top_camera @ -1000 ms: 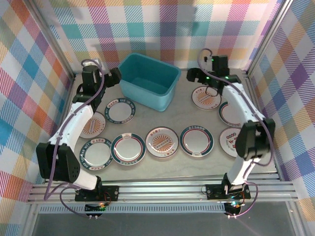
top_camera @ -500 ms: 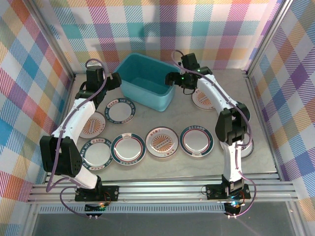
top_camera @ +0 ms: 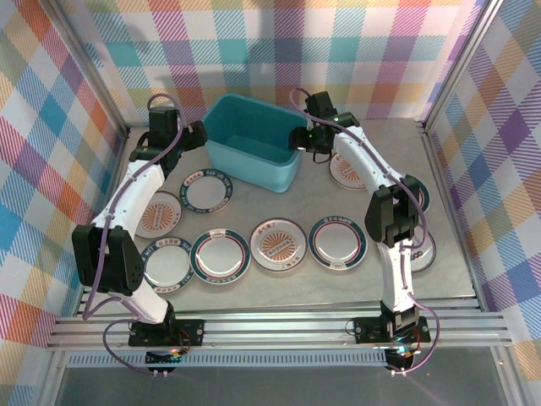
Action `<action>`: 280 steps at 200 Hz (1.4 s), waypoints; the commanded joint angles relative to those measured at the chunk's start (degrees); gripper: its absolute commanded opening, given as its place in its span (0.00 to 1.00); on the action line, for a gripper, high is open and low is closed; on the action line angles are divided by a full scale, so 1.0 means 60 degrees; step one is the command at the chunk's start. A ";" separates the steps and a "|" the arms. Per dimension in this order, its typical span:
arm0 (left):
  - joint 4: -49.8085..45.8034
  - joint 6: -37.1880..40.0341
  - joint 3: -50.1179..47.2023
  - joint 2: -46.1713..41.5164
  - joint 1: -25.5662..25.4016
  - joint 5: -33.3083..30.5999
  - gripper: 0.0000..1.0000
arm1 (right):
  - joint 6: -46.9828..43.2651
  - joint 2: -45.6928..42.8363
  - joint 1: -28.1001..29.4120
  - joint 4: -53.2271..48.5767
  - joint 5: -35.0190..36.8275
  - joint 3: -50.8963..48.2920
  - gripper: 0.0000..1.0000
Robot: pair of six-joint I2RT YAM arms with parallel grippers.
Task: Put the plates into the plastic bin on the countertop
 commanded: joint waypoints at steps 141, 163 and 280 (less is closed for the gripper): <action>-0.0594 -0.0827 -0.0434 -0.0226 0.0267 0.0377 1.00 | -0.1417 -0.1180 -0.1028 -0.0631 0.0800 -0.0947 0.28; -0.0685 -0.0843 -0.0478 -0.0264 0.0263 0.0356 1.00 | -0.1707 -0.1648 -0.1191 -0.0368 0.0727 -0.1678 0.27; -0.1578 -0.1234 -0.1031 -0.0888 0.0336 0.0382 1.00 | -0.3738 -0.2944 -0.1483 0.0243 -0.0478 -0.3917 0.23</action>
